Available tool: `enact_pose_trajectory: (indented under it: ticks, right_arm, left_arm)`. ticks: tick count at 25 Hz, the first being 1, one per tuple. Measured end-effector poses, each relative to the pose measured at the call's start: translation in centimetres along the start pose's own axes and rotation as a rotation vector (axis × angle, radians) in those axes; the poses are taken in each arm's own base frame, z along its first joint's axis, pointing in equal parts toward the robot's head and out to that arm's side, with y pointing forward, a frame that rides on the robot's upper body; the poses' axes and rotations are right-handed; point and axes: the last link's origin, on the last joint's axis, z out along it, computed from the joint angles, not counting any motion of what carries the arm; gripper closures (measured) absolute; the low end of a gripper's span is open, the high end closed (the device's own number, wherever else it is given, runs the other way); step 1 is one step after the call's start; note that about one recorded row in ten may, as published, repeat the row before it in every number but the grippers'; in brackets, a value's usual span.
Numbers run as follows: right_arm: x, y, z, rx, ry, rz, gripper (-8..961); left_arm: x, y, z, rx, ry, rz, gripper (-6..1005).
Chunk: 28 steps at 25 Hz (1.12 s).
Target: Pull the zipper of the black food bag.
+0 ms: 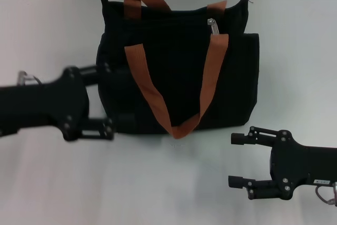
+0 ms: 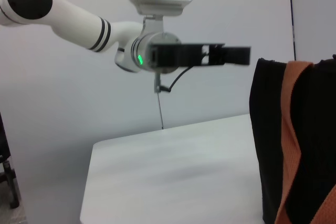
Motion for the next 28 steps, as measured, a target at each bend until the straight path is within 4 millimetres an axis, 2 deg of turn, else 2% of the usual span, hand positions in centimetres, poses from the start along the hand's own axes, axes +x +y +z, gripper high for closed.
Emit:
enact_pose_trajectory:
  ticks: [4,5,6,14,28]
  right_arm:
    - [0.1,0.0,0.2,0.002,-0.001,0.003,140]
    - [0.2,0.0,0.2,0.004,0.000,0.004,140]
    - [0.2,0.0,0.2,0.007,0.003,0.005,140]
    - [0.7,0.2,0.9,0.006,-0.001,0.014,140]
    - [0.9,0.3,1.2,-0.001,0.008,0.009,140]
  left_arm:
    - [-1.4,1.0,0.9,-0.025,0.006,0.014,173]
    - [-2.1,1.4,1.3,-0.031,-0.001,0.013,173]
    - [-3.6,2.1,2.1,-0.039,-0.035,0.000,173]
    - [-7.0,2.6,3.0,-0.005,-0.157,-0.017,173]
    - [-7.6,3.2,2.8,0.001,-0.156,-0.025,173]
